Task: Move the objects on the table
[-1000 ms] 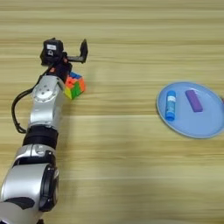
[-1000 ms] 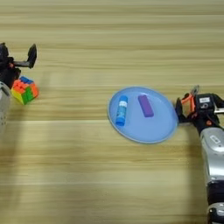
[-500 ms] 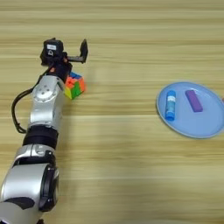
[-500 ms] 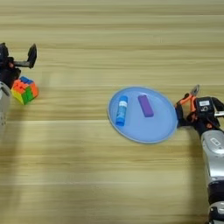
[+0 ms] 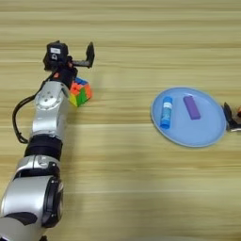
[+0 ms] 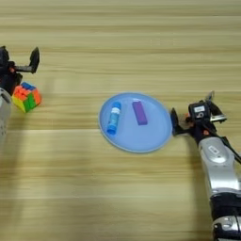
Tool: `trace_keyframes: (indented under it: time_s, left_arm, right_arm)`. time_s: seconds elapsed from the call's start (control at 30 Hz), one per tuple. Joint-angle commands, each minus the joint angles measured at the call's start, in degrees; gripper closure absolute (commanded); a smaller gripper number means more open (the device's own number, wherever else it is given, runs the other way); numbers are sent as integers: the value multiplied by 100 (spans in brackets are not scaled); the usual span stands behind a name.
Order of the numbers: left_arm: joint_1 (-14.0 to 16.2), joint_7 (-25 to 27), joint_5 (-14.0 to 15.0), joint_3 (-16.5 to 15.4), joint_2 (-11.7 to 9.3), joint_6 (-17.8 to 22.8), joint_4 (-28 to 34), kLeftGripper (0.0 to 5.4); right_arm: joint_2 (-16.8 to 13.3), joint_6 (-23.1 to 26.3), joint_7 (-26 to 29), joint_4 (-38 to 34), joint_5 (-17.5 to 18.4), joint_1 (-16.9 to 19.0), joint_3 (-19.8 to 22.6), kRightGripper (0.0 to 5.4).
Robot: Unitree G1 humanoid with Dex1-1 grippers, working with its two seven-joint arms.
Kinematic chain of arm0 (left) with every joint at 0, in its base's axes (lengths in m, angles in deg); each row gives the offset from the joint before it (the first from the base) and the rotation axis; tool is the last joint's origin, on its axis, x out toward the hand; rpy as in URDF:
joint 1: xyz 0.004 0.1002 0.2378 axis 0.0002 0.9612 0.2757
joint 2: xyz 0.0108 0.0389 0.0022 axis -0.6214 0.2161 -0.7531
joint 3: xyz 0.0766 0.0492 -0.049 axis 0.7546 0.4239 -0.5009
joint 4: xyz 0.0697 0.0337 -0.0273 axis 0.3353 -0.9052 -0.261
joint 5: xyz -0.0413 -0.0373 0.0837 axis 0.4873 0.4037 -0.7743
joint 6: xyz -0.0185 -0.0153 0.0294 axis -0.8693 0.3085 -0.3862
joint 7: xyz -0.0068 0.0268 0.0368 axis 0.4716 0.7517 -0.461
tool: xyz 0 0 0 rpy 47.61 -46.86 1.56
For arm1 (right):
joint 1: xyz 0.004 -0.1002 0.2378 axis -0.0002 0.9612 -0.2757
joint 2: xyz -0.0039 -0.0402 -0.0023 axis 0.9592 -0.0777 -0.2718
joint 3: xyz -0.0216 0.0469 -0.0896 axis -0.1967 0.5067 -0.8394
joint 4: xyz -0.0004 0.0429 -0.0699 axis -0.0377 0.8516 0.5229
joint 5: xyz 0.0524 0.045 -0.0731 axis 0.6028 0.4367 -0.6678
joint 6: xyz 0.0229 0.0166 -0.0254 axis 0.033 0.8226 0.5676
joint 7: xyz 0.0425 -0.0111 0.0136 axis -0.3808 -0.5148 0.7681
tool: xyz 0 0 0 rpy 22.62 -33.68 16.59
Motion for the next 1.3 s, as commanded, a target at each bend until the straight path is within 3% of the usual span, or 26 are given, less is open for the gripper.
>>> trace_keyframes:
  time_s: [0.03, 1.13, 1.3]
  left_arm:
    - [5, 11, -13, 11, -28, 78, 17, 0]
    - [-20, 111, 9, 8, -39, 81, -19, 0]
    - [-15, 178, -21, 99, 38, 127, 10, 0]
  right_arm:
    - [97, 88, 21, -107, -73, -12, -124, 1]
    - [674, 214, -5, -493, -326, 27, -769, 1]
    - [699, 245, -32, -510, -354, 12, -772, 1]
